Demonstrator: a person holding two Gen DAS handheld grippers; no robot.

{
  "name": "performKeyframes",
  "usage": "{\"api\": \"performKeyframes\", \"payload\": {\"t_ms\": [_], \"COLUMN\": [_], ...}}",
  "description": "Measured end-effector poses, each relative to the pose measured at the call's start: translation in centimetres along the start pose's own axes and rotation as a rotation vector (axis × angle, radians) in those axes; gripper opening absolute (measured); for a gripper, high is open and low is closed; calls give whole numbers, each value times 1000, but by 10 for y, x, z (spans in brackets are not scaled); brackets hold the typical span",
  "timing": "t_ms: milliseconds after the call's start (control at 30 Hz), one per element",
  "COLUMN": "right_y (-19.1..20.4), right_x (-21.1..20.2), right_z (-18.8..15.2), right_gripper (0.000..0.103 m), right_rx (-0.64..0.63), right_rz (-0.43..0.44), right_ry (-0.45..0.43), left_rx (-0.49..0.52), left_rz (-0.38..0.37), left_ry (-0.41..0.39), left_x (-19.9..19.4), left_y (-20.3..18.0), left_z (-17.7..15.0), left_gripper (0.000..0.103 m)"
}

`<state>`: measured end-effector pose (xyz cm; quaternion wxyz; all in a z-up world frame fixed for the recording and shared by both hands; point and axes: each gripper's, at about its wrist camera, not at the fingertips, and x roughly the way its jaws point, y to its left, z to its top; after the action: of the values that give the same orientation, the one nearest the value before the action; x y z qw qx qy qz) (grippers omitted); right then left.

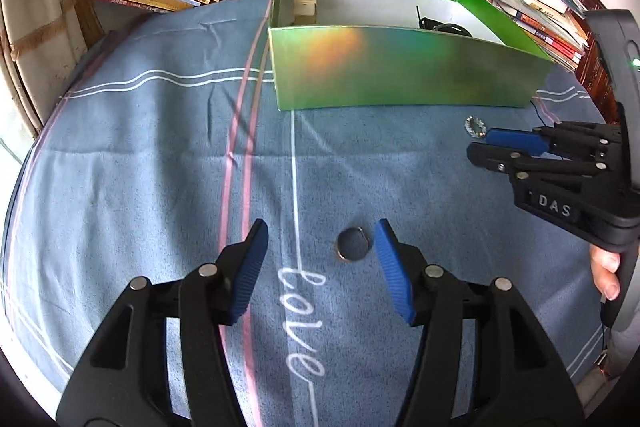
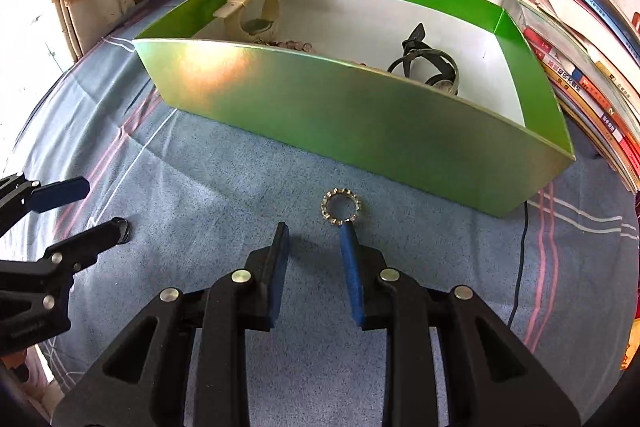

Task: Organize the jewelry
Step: 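Grasp the dark ring with the left tool while the right tool grips the silver beaded ring, then carry both rings into the green box and open both tools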

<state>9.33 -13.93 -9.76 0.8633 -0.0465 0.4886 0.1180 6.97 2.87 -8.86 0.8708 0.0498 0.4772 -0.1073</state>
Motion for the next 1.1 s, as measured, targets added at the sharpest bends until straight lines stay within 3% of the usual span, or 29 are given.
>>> {"api": "performKeyframes", "payload": {"t_ms": [67,133,200,367,567,600,667,700,833,1100], "right_y": [1,-1,-6,-14,-10,-10,-9,-9,-6,-12], "right_x": [-2,-6,-7,2,12,13,13,13,11,-1], "right_z": [0,-1,-2,1,7,7,8,9,7,-2], "right_gripper": [33,45,48,48,48,47,26,21,21,21], "right_rx": [1,11,18,40,15,12,12,13,-1,40], "right_rz": [-4,-10,-14,-52,-83,-83,-35,-45,-70,-53], "right_ry": [-8,-18,-28,-25,-46,-46,-35,-28,-26,-33], "left_rx": [4,8,18,40,34,33,30,27,-5,-15], "left_rz": [-19,-29,-39,-37,-34,-34,-32,-30,-5,7], "left_ry": [-3,1,8,28,25,24,23,21,20,0], "left_x": [-1,-1,1,10,10,10,10,10,10,3], "left_y": [-1,-4,-9,-21,-20,-20,-20,-19,-10,-7], "left_z": [-2,-3,-4,-6,-6,-6,-5,-5,-4,-4], "left_gripper": [56,56,56,47,46,45,43,40,20,20]}}
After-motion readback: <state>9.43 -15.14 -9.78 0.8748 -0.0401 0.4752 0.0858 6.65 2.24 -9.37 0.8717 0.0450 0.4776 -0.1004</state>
